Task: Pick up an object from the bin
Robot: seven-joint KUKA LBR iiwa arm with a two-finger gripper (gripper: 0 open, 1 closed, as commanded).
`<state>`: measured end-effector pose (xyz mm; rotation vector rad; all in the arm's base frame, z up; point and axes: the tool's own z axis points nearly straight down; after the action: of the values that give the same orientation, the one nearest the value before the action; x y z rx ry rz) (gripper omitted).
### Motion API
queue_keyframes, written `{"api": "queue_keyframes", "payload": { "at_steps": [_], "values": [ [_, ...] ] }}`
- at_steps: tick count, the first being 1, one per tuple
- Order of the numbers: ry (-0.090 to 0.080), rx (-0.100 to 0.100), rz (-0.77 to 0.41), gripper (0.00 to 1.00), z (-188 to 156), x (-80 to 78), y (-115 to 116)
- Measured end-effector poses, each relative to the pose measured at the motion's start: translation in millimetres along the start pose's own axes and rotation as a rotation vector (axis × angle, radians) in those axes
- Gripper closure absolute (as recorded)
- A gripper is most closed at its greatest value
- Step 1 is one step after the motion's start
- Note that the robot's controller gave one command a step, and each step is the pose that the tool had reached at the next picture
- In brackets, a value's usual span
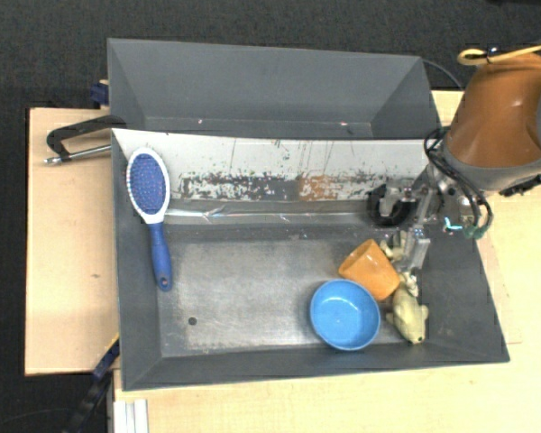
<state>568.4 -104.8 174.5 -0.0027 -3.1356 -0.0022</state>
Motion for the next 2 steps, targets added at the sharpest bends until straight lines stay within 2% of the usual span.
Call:
{"api": "queue_keyframes", "payload": {
  "at_steps": [1, 2],
  "values": [
    [-0.002, 0.001, -0.6, 0.0, 82.5, 12.7, 11.8],
    [-0.017, 0.008, -0.775, 0.0, 1.3, -3.4, 16.1]
  ]
}}
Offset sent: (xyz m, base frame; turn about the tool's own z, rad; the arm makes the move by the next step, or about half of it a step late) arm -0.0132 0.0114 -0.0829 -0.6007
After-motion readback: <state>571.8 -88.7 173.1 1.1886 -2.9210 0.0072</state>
